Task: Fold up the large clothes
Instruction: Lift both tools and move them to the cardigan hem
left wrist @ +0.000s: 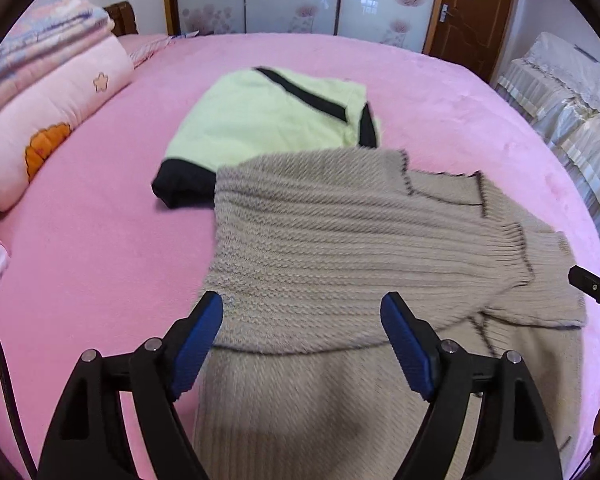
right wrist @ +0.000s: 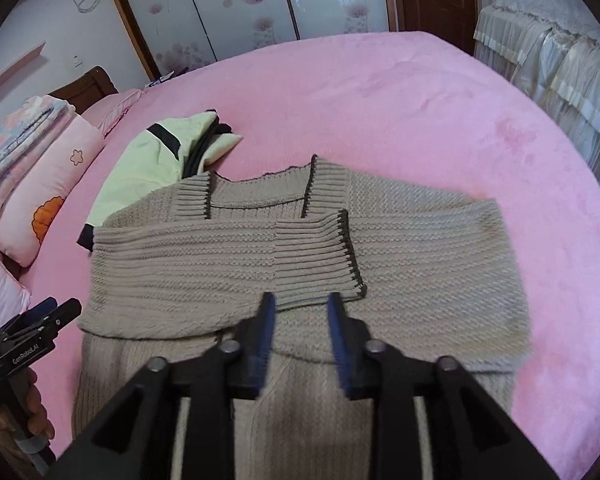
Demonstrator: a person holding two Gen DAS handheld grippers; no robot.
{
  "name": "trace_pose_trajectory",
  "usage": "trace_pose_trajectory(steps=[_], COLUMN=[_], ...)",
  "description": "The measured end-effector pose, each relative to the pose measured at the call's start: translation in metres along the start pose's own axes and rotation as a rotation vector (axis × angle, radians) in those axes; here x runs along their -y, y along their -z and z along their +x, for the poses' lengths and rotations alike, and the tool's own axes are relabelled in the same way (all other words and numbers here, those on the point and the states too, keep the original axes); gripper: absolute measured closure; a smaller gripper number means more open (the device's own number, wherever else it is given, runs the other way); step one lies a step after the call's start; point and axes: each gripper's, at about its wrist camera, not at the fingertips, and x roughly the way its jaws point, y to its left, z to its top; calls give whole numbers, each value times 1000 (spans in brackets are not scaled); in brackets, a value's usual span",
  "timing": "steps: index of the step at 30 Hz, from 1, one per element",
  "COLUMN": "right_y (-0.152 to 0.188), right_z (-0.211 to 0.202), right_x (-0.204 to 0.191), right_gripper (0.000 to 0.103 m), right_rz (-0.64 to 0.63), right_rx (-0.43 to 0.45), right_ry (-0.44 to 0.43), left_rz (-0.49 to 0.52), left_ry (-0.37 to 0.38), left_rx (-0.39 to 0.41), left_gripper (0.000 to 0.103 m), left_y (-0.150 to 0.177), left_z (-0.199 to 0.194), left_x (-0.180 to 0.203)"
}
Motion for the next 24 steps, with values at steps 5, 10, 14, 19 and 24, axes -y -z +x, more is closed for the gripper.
trace_pose_trajectory(steps=[5,10,14,19,24], right_y=[6,20,37,59,85], right_z=[-56,-112,-157,-200,-232], right_x=[-5,-11,-14,-12,-13], right_gripper=[56,56,56,55,55], right_rz=[23,28,32,45,17], right_rx=[53,106,148,169,187], right_ry=[-16,-30,-36,-75,-66], left_rz=[28,13,-3,18,65], left_ry=[19,69,85,106,99], left_rx=[79,137,152,146,170], left_gripper=[21,18,17,17,17], left_y=[0,6,17,35,58], left_z=[-65,-129,-170,-212,-249], left_x=[17,26,30,36,46])
